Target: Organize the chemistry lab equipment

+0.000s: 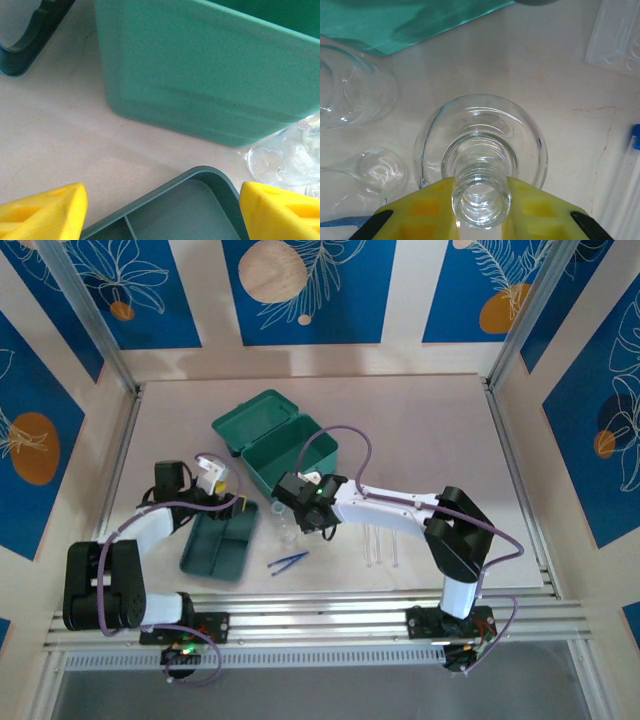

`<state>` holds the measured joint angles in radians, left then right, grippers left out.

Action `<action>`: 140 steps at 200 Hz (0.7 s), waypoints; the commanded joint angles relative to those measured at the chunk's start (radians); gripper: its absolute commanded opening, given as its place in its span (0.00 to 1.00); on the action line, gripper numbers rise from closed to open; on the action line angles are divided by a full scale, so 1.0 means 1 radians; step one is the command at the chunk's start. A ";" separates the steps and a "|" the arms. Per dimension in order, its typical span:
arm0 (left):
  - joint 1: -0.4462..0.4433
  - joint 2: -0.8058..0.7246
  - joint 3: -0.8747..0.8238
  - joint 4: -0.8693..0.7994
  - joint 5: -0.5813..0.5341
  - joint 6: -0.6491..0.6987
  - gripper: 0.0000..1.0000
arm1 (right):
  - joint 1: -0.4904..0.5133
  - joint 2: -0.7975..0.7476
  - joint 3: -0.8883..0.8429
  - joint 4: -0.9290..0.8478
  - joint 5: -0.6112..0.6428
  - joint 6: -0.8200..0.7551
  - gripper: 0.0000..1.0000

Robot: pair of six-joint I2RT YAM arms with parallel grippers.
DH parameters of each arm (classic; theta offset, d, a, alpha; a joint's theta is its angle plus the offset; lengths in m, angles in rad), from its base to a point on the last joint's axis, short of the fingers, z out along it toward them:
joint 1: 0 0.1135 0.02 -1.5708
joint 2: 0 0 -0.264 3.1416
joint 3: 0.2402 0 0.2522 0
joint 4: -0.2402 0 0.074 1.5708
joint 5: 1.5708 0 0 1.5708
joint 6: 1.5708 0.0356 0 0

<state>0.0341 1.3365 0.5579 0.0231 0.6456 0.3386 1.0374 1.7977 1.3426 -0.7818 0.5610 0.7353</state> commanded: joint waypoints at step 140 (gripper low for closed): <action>-0.008 -0.020 -0.012 0.019 0.001 -0.006 0.80 | 0.041 -0.187 0.116 -0.132 0.034 -0.010 0.16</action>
<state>0.0341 1.3365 0.5571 0.0231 0.6453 0.3386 1.0657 1.6745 1.4006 -0.8551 0.5663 0.7338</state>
